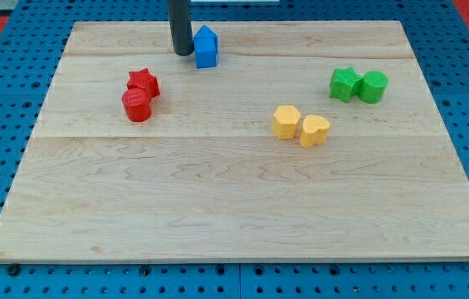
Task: Move the blue cube and blue triangle up a bit
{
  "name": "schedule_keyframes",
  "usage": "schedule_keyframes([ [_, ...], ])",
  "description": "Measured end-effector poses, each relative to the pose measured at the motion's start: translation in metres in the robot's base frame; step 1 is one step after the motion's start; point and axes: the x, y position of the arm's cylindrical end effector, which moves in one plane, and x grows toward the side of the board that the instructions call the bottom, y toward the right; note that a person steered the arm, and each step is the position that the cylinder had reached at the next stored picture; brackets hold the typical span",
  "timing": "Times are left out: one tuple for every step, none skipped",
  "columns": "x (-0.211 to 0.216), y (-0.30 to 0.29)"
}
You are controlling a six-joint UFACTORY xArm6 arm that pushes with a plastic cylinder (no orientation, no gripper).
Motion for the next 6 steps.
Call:
schedule_keyframes([
  [0.015,0.0],
  [0.048,0.001],
  [0.058,0.012],
  [0.058,0.024],
  [0.028,0.025],
  [0.004,0.025],
])
